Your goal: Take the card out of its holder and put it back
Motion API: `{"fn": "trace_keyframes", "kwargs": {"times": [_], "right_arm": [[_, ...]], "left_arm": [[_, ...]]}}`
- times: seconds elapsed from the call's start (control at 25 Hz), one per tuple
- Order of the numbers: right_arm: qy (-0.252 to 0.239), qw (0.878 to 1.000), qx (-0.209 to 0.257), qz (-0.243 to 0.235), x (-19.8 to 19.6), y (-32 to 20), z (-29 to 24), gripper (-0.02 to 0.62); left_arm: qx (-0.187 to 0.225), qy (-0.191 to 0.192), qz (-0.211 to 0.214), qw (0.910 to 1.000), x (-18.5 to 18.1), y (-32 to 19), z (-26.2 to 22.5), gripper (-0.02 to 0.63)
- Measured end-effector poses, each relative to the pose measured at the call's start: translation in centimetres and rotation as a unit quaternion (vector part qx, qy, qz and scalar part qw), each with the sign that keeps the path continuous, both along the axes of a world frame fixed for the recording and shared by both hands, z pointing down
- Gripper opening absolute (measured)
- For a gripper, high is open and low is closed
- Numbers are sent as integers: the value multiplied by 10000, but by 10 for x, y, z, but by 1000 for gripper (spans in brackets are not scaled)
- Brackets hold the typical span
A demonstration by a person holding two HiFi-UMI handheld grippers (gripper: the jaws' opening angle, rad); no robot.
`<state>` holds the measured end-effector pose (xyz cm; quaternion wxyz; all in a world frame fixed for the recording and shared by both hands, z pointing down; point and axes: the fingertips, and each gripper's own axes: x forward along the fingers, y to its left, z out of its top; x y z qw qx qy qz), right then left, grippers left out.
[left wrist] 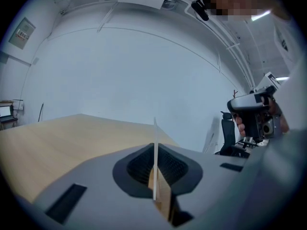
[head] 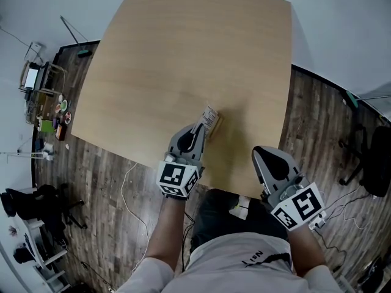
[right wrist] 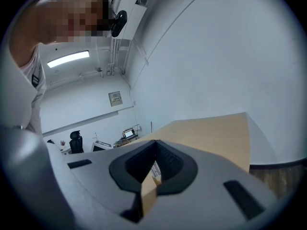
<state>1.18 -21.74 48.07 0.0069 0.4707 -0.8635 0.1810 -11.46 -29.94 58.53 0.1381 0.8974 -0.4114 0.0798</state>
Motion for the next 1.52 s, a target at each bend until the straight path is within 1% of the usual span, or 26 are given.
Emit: {"fn": "trace_keyframes", "kwargs": {"times": [0.24, 0.4, 0.56, 0.68, 0.88, 1.04, 1.2, 1.36, 1.52], "right_arm": [[13, 10000, -14, 0, 0, -2, -2, 13], [23, 10000, -77, -22, -4, -4, 2, 14], [-11, 9999, -132, -74, 2, -3, 9, 14], [-50, 9998, -172, -115, -4, -3, 8, 14], [-76, 9995, -199, -241, -11, -4, -4, 14], [-41, 9991, -157, -385, -18, -4, -24, 14], [31, 9985, -118, -541, -18, 2, -47, 14], [58, 9973, -72, -732, -14, 13, -67, 13], [121, 9956, 90, -928, -6, 31, -92, 12]], "left_arm": [[-91, -120, 81, 9999, 0, -1, 9, 26], [-269, -156, 198, 9993, 0, -3, 25, 26], [-320, -97, 76, 9994, 4, -1, 30, 28], [-303, -67, -8, 9995, -3, 3, 21, 28], [-198, 27, -207, 9996, -10, 10, -13, 28], [-160, 241, -314, 9991, -10, 20, -54, 28], [-154, 438, -305, 9985, 7, 40, -101, 26], [-225, 635, -333, 9972, 33, 70, -141, 26], [-219, 725, -362, 9965, 60, 105, -177, 26]]}}
